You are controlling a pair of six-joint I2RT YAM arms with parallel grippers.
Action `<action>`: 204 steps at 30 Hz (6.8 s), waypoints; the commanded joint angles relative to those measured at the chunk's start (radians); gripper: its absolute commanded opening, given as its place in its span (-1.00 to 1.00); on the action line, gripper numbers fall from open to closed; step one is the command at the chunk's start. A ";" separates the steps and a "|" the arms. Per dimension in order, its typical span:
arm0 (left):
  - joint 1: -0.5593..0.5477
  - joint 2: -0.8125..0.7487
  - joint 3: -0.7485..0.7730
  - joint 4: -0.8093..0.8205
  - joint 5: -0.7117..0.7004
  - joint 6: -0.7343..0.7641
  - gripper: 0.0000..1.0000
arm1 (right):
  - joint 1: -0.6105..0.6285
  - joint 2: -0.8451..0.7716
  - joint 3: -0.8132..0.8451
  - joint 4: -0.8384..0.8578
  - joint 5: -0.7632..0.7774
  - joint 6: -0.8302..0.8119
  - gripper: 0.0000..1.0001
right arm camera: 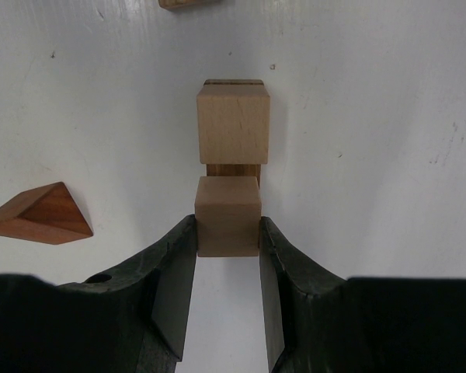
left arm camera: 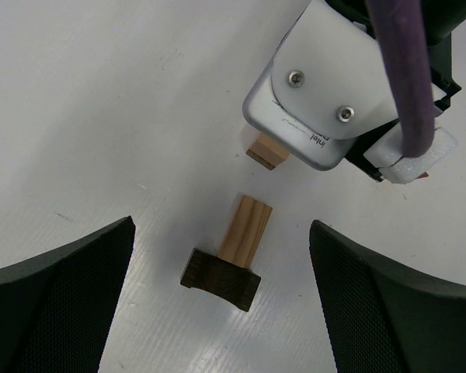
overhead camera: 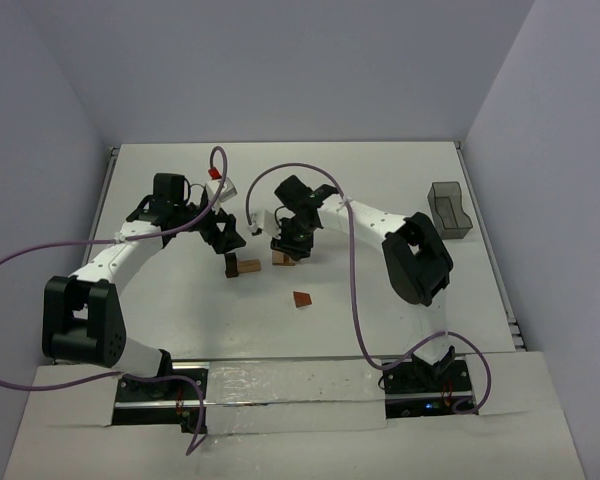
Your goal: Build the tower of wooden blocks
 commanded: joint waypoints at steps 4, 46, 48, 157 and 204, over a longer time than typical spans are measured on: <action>0.003 0.003 0.022 0.030 0.005 -0.008 0.98 | 0.013 0.028 0.063 0.017 -0.015 0.028 -0.67; 0.003 0.004 0.035 0.019 -0.005 0.003 0.98 | 0.030 0.066 0.095 0.009 0.003 0.034 -0.53; 0.003 0.004 0.033 0.020 -0.006 0.003 0.98 | 0.032 0.066 0.092 0.008 0.004 0.032 -0.53; -0.165 0.201 0.063 -0.092 -0.244 0.407 -0.60 | -0.479 -0.670 -0.504 0.138 -0.277 0.285 0.99; -0.315 0.432 0.478 -0.472 -0.023 0.605 -0.03 | -0.520 -0.645 -0.526 0.129 -0.366 0.268 0.99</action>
